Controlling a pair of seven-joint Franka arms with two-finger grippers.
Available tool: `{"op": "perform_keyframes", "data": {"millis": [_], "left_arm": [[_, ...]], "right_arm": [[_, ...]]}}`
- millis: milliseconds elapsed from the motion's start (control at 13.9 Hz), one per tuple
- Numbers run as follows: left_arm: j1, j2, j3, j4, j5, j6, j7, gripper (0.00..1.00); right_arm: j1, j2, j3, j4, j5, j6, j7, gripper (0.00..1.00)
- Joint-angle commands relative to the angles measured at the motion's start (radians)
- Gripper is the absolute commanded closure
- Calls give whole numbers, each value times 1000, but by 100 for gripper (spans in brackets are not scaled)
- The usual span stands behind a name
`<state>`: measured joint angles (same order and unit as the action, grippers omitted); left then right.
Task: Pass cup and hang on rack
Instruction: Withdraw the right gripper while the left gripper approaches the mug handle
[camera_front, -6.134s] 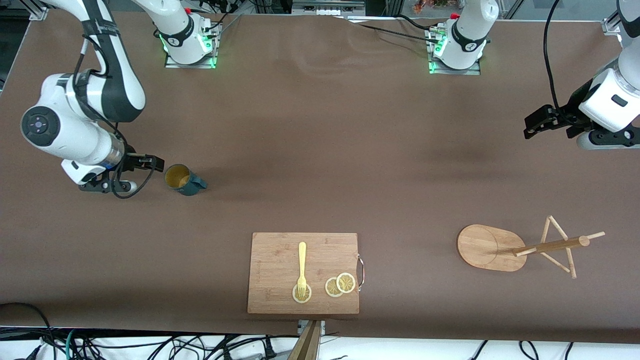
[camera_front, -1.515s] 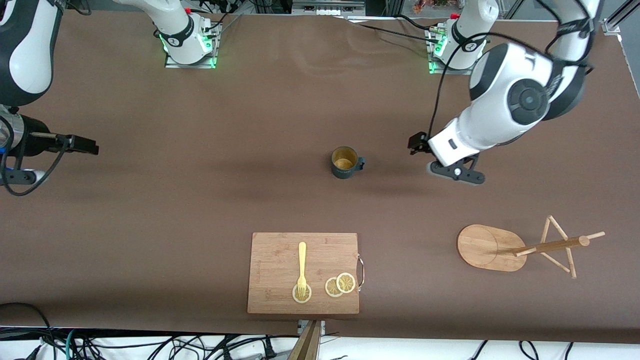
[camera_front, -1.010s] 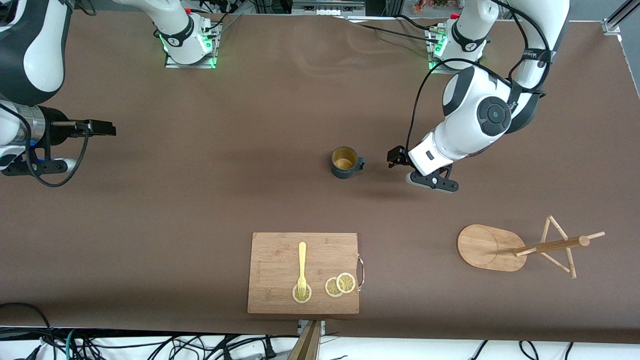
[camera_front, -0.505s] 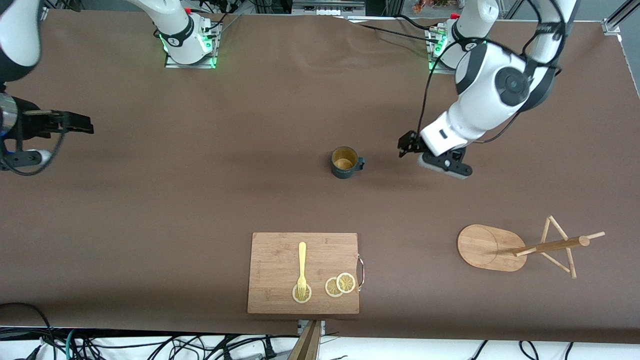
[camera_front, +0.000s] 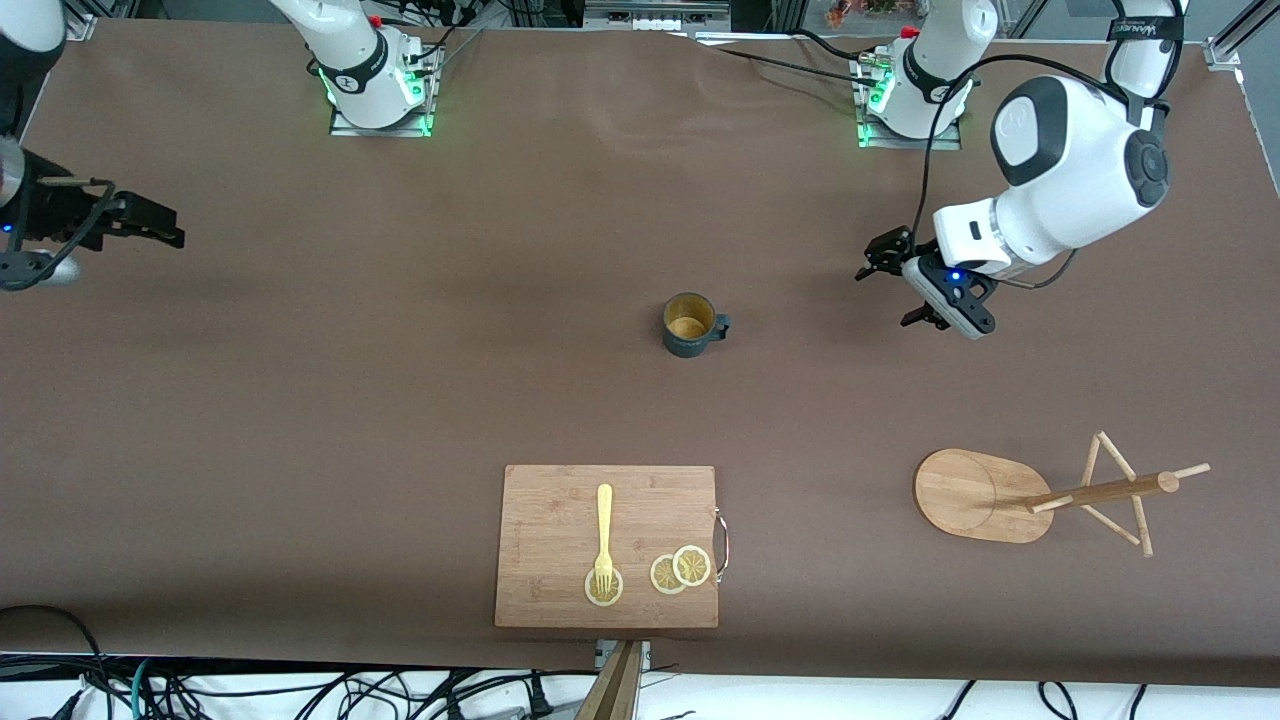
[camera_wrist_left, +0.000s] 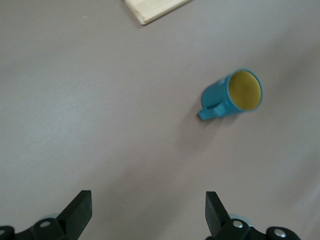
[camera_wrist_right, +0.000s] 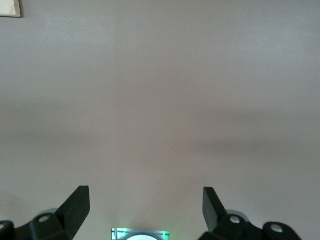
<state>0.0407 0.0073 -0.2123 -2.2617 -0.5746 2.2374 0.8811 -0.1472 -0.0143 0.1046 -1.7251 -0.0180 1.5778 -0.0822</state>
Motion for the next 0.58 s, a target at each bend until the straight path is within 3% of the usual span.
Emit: {"op": "perform_keyframes", "data": {"millis": [0,72,216,505], "left_arm": [[47,66,-18,-4,-144,19,305,0],[60,104,-18,-4,-201,16,426,0],[77,166,-18,-4,-310,11,655,0],[103,313,-42,10,-476,10,1019,0]], "right_arm": [[-29,-49,26,-45,-11,22,10,0],[-13,-41,11,-30,-10,15,16,0],[64,-6,-104,24,-4,-5,9,0],[66,-10,-112,29,3,-15,24,0]]}}
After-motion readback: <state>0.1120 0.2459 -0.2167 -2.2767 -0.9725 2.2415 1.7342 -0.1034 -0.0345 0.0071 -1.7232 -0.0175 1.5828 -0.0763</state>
